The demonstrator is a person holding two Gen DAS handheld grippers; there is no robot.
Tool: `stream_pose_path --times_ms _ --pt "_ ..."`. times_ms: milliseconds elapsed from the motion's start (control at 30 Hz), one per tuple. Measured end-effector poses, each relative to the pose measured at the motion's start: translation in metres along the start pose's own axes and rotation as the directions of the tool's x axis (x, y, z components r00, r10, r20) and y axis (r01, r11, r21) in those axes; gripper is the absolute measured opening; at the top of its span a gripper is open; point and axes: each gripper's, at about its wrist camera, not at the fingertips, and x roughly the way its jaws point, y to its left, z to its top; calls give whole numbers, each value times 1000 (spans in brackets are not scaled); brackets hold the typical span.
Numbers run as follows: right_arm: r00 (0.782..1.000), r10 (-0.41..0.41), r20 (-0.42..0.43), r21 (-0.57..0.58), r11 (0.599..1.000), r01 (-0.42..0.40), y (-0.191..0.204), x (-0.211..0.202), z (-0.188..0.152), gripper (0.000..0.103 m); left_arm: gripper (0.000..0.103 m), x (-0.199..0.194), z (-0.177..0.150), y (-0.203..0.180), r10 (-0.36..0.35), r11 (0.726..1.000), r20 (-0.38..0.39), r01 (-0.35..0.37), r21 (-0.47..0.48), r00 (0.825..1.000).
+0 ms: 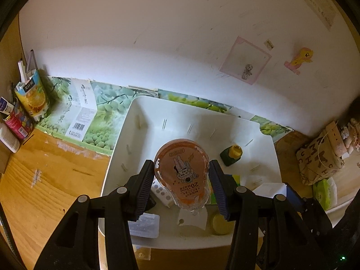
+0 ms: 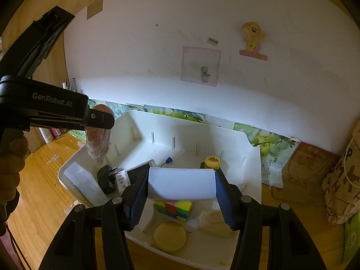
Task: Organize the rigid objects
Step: 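Lower both held items into the bin and open both grippers, then withdraw both grippers from the bin back over the desk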
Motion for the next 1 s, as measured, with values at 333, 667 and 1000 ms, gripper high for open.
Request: stream_pose_path --times_ms 333,667,1000 --pt "998 38 54 1 999 -38 -7 -12 5 69 79 -16 4 -4 6 999 69 -3 -39 998" --pt "994 61 88 -21 998 -59 -13 -32 8 79 79 -44 -7 -12 52 996 133 -43 -73 990" --pt "989 91 120 -33 996 -87 -21 -57 9 82 79 -85 -24 -22 95 993 211 -78 -89 973"
